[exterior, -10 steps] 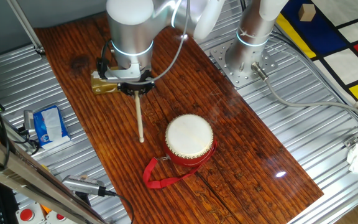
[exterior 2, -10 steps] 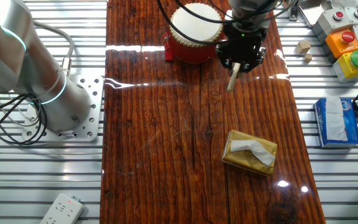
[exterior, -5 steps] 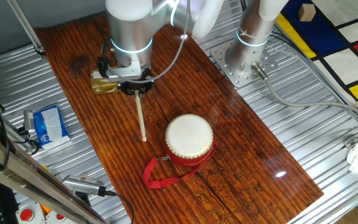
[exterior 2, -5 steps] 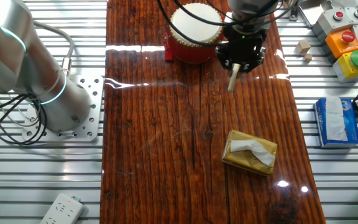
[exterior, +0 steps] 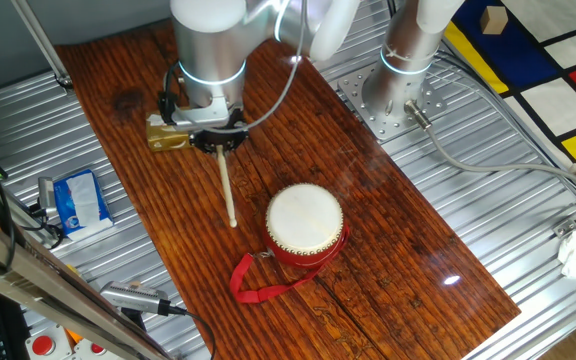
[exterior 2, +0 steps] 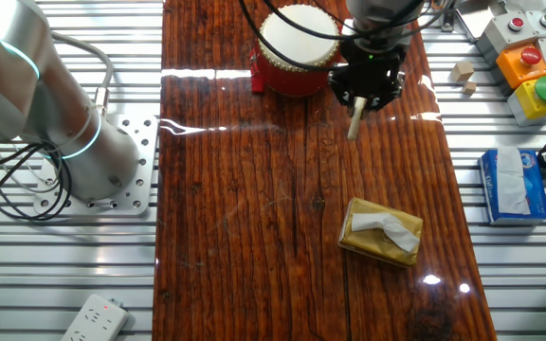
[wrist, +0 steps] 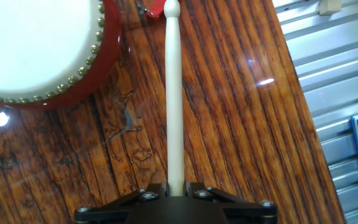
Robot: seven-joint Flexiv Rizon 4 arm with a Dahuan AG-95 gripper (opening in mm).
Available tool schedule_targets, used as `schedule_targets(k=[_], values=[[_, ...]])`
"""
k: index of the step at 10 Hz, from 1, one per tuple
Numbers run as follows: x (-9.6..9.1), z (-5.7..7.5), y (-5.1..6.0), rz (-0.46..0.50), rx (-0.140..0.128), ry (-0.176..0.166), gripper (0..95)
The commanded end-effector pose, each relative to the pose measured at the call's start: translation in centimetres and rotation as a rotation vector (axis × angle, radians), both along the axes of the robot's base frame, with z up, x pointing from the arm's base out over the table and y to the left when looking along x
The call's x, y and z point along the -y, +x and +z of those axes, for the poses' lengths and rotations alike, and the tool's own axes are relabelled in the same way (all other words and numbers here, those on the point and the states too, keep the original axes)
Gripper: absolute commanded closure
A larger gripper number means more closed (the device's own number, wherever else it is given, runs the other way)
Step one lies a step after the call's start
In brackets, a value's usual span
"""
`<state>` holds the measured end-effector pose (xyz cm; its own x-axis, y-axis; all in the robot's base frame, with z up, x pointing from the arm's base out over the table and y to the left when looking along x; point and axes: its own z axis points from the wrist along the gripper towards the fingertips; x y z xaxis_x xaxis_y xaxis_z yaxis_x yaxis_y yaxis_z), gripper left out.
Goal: Play the drum
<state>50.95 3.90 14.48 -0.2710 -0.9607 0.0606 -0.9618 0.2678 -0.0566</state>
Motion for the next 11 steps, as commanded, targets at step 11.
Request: schedule_targets(k=[11], values=[[-2.5, 0.1, -2.8, 0.098, -0.096, 0.056, 95.0]])
